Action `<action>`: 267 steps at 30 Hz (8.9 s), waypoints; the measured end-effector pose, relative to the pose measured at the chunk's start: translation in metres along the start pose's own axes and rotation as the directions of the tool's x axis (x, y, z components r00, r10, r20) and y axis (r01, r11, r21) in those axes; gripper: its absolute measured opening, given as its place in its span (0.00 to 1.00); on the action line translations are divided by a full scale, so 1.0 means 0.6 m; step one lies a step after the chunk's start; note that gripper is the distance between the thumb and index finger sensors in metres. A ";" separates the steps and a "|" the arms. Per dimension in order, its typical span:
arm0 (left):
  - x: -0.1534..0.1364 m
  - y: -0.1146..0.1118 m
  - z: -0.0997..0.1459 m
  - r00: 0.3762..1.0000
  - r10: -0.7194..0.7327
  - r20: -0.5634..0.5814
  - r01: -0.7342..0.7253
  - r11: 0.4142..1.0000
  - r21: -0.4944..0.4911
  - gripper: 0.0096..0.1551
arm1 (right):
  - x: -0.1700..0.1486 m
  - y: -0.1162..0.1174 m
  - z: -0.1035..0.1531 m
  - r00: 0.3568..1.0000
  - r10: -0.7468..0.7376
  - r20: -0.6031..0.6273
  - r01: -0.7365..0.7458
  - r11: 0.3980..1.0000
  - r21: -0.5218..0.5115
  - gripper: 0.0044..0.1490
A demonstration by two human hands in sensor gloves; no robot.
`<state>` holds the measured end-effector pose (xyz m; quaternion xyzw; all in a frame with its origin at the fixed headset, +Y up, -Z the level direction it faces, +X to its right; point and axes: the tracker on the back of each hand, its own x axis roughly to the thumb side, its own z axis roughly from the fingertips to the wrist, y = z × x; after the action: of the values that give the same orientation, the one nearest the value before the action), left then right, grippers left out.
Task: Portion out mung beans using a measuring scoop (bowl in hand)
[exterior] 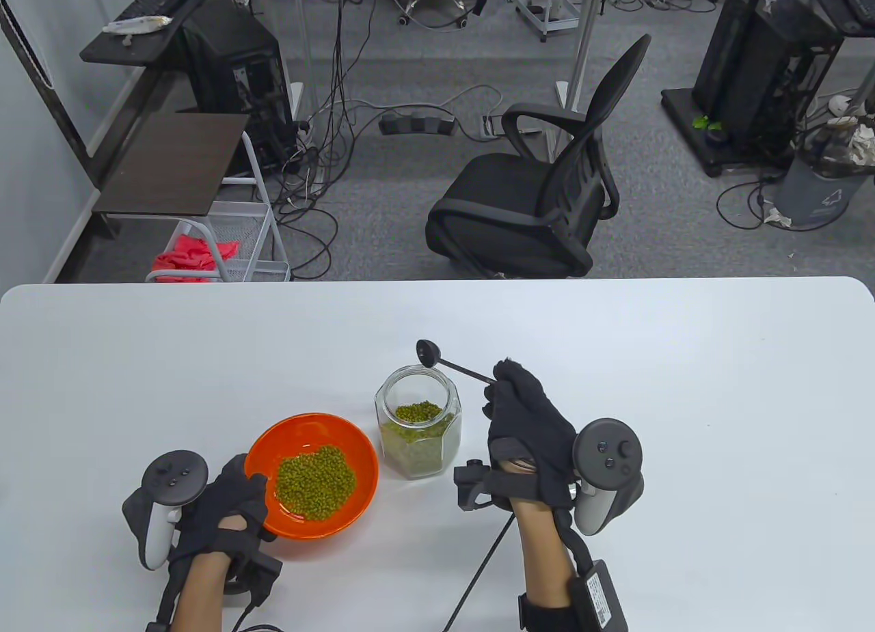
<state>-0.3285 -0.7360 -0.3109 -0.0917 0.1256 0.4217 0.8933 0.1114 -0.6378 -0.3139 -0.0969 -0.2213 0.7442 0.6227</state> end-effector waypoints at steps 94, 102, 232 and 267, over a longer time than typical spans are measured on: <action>0.001 -0.001 0.000 1.000 0.012 0.020 -0.012 1.000 -0.007 0.35 | -0.181 0.068 0.093 0.364 0.930 0.049 -0.849 0.310 0.428 0.26; 0.001 -0.001 0.000 1.000 0.010 0.021 -0.010 1.000 -0.005 0.35 | -0.180 0.072 0.094 0.345 0.935 0.089 -0.877 0.287 0.386 0.28; 0.058 -0.059 0.023 0.868 -0.325 0.374 0.318 0.944 0.082 0.53 | -0.221 -0.039 0.012 0.490 0.870 -0.060 -0.846 0.491 0.207 0.53; 0.054 -0.054 0.019 0.877 -0.286 0.386 0.283 0.957 0.068 0.53 | -0.122 -0.023 0.017 0.599 0.801 0.028 -0.799 0.594 0.096 0.54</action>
<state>-0.2818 -0.7295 -0.3082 -0.0187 -0.0685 0.2950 0.9529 0.1344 -0.7093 -0.3081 -0.1616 -0.1117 0.9533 0.2293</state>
